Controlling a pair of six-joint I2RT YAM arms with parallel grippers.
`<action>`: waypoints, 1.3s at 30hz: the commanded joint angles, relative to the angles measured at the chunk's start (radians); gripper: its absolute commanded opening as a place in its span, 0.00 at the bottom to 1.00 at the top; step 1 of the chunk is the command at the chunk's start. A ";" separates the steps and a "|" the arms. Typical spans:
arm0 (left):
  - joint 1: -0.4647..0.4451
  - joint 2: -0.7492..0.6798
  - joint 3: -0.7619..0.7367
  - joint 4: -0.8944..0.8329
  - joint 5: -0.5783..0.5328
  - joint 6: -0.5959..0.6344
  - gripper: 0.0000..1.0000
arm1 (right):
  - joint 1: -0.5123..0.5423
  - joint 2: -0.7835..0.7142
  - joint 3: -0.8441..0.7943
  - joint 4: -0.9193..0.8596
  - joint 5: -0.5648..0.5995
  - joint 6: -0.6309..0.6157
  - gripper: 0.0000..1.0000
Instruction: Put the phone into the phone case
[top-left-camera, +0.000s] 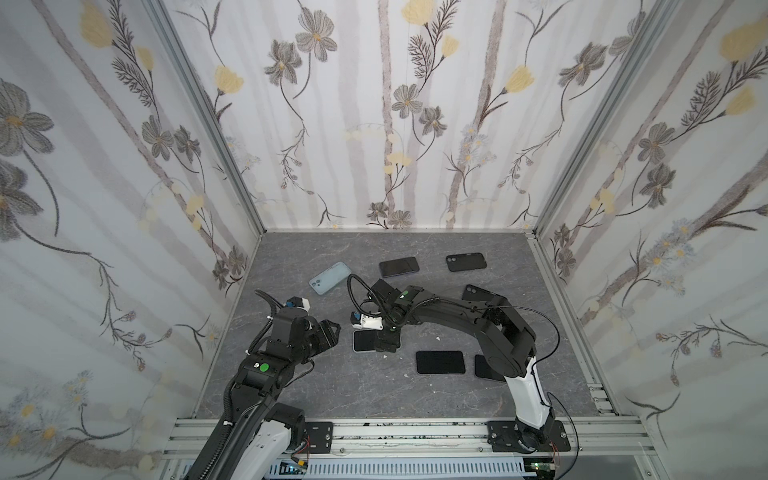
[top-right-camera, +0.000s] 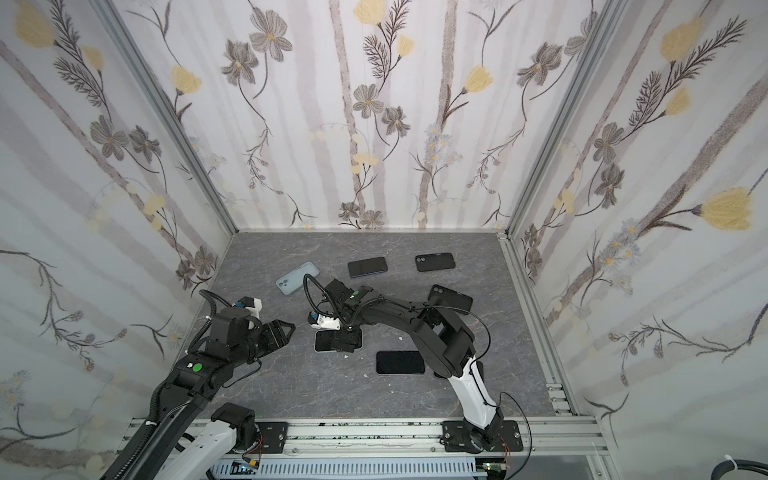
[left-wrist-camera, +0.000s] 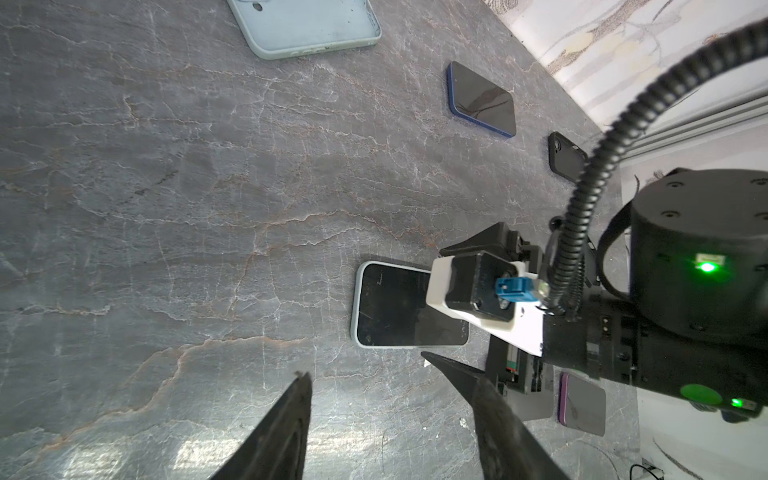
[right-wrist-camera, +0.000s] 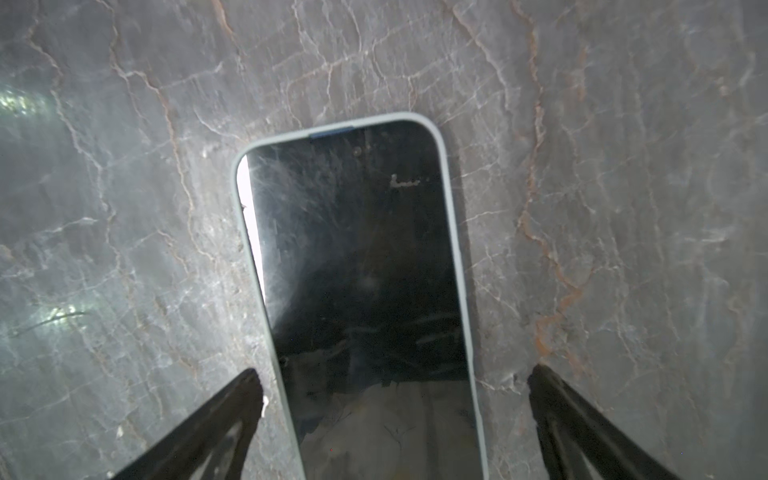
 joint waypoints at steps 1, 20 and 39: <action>0.001 0.002 -0.001 0.007 -0.001 -0.004 0.62 | 0.005 0.021 0.026 -0.041 0.003 -0.027 1.00; 0.000 0.003 -0.007 0.017 -0.004 -0.005 0.63 | 0.011 0.084 0.078 -0.077 0.082 0.034 0.88; 0.003 0.008 -0.001 0.031 0.001 -0.022 0.63 | -0.050 0.129 0.204 -0.028 0.051 0.528 0.78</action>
